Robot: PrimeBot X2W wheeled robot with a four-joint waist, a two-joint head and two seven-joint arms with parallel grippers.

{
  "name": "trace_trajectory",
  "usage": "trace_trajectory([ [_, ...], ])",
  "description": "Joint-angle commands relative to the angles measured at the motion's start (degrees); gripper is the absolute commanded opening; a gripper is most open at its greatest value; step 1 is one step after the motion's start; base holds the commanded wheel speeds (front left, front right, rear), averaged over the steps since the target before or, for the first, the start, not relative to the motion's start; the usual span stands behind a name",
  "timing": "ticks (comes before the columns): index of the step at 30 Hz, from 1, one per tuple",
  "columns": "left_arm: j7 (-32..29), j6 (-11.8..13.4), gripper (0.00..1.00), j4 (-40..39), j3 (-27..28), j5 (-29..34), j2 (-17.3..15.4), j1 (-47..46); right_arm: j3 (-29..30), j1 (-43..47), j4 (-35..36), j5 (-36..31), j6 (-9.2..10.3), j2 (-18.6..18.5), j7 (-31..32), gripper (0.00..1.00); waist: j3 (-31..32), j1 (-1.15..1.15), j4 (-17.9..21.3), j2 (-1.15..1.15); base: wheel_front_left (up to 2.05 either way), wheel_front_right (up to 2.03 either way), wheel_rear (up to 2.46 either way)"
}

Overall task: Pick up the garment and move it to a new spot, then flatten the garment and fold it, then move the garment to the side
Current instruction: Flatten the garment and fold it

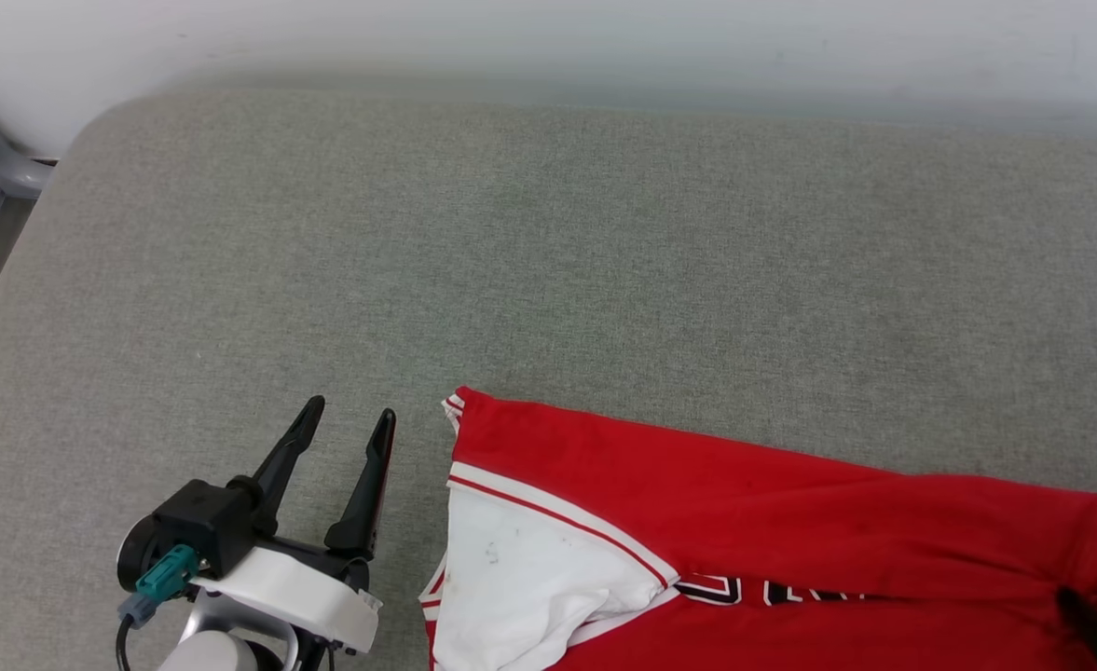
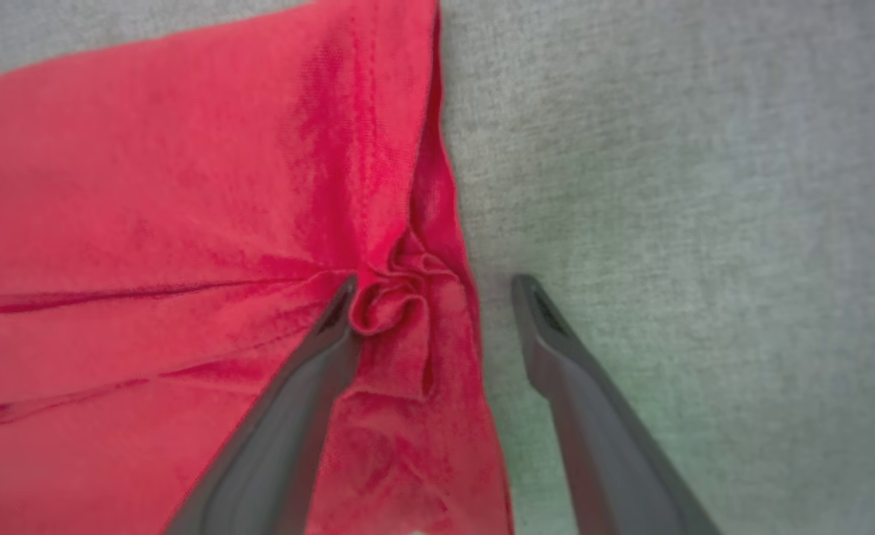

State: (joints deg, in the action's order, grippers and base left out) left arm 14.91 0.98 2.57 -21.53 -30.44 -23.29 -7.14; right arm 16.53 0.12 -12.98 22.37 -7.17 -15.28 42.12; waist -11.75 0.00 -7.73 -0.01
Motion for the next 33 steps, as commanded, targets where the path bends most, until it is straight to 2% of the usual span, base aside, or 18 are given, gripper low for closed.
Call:
trace_trajectory([
  [1, 0.4, -0.3, 1.00, 0.2, 0.2, 0.3, 0.2, -0.5, -3.7, 0.5, -3.0, 1.5, -0.65, 3.6, 0.9, 1.00, -0.1, 0.00, 0.0, 0.01, 0.00, 0.00, 0.00],
  [4, 0.4, -0.5, 1.00, 0.7, 0.3, 0.9, 0.4, -0.5, -7.1, 0.4, -3.2, 4.6, -0.80, 4.9, 1.0, 1.00, 0.0, 0.00, 0.0, 0.01, 0.00, 0.00, 0.00],
  [8, 0.4, -0.9, 1.00, 1.4, 0.5, 1.3, 1.0, -0.4, -9.6, 0.6, -3.2, 6.7, -0.80, 4.4, 0.2, 1.00, 0.6, 0.00, 0.2, 0.01, 0.00, 0.00, 0.00],
  [9, 0.4, -1.0, 1.00, 1.6, 0.5, 1.4, 1.1, -0.4, -9.9, 0.6, -3.3, 6.8, -0.80, 4.1, -0.2, 0.75, 0.8, 0.00, 0.2, 0.01, 0.00, 0.00, 0.00],
  [10, 0.4, -1.1, 1.00, 1.7, 0.6, 1.5, 1.1, -0.3, -10.2, 0.6, -3.4, 6.8, -0.80, 3.7, -0.7, 0.35, 1.0, 0.00, 0.3, 0.01, 0.00, 0.00, 0.00],
  [11, 0.4, -1.2, 1.00, 1.8, 0.6, 1.5, 1.2, -0.3, -10.4, 0.5, -3.4, 6.7, -0.80, 3.2, -1.2, 0.00, 1.2, 0.00, 0.4, 0.01, 0.00, 0.00, 0.00],
  [20, 0.3, -1.6, 1.00, 2.4, 0.9, 1.8, 1.5, 0.9, -8.5, -0.4, -4.1, 4.6, -0.25, -1.7, -7.2, 0.00, 2.8, 0.00, 1.1, 0.01, 0.00, 0.00, 0.00],
  [29, 0.3, -1.8, 1.00, 2.5, 1.1, 2.0, 1.8, 1.4, -2.9, -2.3, -4.3, 1.1, -0.22, -4.8, -11.5, 0.00, 3.6, 0.00, 1.8, 0.01, 0.00, 0.00, 0.00],
  [33, 0.3, -1.7, 1.00, 2.6, 1.3, 2.1, 2.0, 1.5, 0.4, -3.0, -5.3, -3.0, -0.26, -6.0, -13.9, 0.00, 3.9, 0.00, 1.9, 0.01, 0.00, 0.00, 0.00],
])
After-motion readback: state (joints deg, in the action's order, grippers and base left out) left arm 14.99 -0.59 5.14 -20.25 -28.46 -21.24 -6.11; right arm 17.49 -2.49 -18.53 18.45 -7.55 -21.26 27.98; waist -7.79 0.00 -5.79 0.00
